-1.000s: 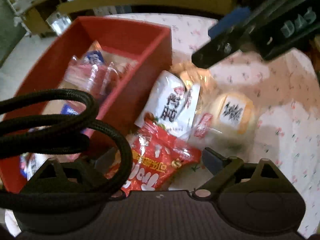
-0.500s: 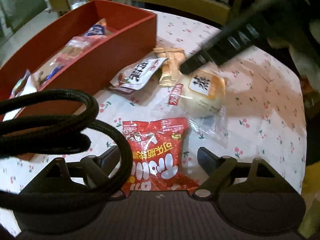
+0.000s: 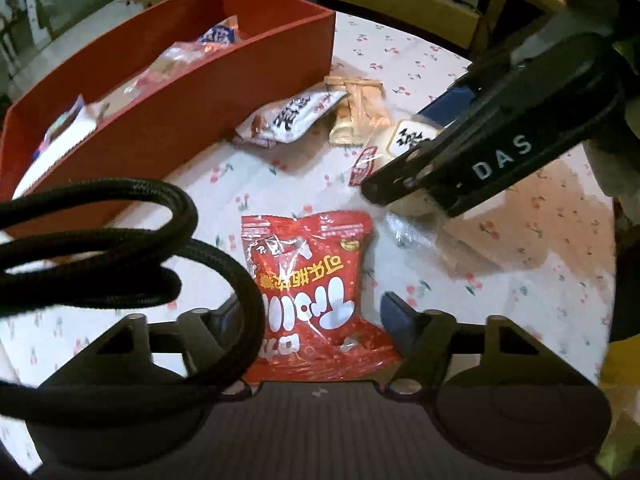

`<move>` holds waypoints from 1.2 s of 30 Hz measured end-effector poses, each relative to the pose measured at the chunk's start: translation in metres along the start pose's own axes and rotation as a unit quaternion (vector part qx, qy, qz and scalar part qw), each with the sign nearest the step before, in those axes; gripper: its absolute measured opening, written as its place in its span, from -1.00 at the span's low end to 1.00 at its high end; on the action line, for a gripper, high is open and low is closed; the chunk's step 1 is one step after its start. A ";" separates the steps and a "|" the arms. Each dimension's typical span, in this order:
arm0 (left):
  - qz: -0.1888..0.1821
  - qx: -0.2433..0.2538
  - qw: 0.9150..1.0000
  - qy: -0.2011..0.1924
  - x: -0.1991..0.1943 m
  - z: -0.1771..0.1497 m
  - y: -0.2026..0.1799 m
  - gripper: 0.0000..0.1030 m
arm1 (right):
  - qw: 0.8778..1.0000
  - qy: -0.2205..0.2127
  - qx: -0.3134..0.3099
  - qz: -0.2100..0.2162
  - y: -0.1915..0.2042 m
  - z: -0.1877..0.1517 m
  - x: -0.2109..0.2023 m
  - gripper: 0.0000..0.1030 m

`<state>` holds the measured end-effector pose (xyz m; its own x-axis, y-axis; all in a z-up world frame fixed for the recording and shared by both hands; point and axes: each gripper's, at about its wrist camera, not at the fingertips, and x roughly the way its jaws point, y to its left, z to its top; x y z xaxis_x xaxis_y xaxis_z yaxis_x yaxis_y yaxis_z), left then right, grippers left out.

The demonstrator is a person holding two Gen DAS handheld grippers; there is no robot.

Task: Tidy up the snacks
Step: 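Reach the left tool to the red snack pack while the right reaches the steamed-cake pack, then grasp the red snack pack with the left tool while the right grasps the steamed-cake pack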

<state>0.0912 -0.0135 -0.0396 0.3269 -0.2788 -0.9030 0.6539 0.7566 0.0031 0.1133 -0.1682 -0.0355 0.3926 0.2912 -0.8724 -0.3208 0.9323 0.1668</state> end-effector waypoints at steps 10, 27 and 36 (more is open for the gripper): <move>0.039 -0.027 0.999 -0.013 0.003 0.002 -0.004 0.81 | 1.000 0.025 0.003 -0.008 0.006 -0.012 -0.003 0.81; 0.034 -0.026 0.999 -0.006 0.004 -0.005 -0.015 0.23 | 0.995 -0.001 -0.057 -0.076 0.032 -0.032 -0.005 0.63; 0.056 -0.061 0.996 -0.023 -0.008 -0.013 -0.017 0.17 | 0.991 -0.053 -0.065 -0.102 0.043 -0.033 -0.032 0.63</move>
<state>0.0692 -0.0165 -0.0380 0.4255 -0.2129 -0.8796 0.5249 0.8498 0.0482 0.0584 -0.1445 -0.0160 0.5465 0.1265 -0.8279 -0.3314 0.9405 -0.0751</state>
